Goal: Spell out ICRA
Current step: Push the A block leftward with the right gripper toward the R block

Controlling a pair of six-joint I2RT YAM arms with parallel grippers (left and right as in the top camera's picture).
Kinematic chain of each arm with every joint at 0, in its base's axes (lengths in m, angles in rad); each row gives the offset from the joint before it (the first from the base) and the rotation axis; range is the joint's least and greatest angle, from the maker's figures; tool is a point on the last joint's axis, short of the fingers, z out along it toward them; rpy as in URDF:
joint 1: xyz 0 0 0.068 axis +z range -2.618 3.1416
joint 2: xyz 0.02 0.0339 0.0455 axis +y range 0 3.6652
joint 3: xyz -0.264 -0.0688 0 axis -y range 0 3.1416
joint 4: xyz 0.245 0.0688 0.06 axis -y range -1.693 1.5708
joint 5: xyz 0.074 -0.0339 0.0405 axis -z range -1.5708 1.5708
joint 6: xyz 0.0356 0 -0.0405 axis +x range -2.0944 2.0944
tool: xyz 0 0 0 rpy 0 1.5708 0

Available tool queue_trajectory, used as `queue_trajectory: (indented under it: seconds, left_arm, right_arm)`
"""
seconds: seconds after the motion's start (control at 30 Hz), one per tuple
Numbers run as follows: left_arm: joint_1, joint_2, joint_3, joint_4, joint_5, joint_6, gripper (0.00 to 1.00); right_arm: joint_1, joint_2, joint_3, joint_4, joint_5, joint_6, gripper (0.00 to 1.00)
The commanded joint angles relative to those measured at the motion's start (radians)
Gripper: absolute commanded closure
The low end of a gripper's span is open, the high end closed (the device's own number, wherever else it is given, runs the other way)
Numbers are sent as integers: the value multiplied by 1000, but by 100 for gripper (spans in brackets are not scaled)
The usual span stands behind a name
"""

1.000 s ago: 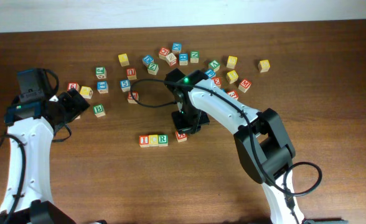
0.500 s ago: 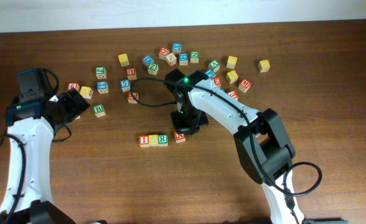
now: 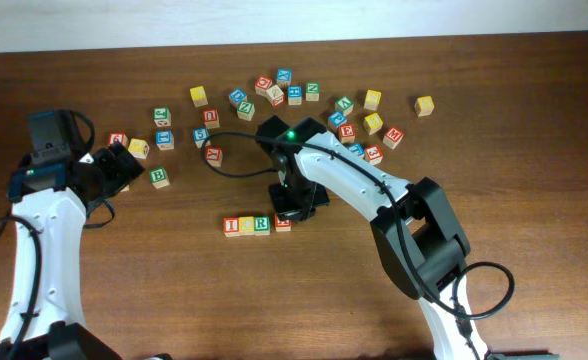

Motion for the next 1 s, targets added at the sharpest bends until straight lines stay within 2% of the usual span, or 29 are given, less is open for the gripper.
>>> queue_trajectory:
  seconds: [0.0,0.2,0.5,0.97]
  left_arm:
    - [6,3,3,-1,7,-2,1]
    - [6,3,3,-1,7,-3,1]
    - [6,3,3,-1,7,-2,1]
    - [6,3,3,-1,7,-3,1]
  right_arm:
    - [1,4,-10,0,103,1,95]
    - [-10,4,-10,6,203,1,95]
    - [-12,4,-10,57,204,1,95]
    - [17,4,-10,-4,79,0,94]
